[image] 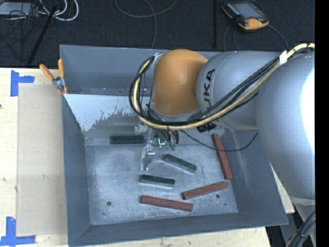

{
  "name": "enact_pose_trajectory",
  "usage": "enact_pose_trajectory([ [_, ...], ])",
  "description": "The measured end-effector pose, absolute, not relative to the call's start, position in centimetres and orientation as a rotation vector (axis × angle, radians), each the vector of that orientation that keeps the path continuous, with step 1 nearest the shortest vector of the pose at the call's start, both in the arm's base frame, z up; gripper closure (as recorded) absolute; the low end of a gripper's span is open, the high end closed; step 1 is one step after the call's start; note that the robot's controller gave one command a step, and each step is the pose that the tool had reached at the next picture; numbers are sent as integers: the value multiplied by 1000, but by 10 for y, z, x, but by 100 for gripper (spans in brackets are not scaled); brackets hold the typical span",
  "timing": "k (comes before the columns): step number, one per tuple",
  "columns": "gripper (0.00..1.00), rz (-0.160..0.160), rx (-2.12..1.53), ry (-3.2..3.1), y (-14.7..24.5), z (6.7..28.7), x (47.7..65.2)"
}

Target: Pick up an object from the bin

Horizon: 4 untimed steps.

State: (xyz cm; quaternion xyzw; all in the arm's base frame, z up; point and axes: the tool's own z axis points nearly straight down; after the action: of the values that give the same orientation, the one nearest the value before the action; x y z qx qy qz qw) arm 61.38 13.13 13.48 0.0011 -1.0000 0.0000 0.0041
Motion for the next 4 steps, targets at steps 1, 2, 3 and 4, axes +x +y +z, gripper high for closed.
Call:
enact_pose_trajectory([
  [1,0,-2,-1,-3140,131,139,616],
  [2,0,-3,-143,-3139,72,93,604],
  [3,0,-1,-324,-3122,36,117,596],
  [4,0,0,-337,-3125,20,118,603],
])
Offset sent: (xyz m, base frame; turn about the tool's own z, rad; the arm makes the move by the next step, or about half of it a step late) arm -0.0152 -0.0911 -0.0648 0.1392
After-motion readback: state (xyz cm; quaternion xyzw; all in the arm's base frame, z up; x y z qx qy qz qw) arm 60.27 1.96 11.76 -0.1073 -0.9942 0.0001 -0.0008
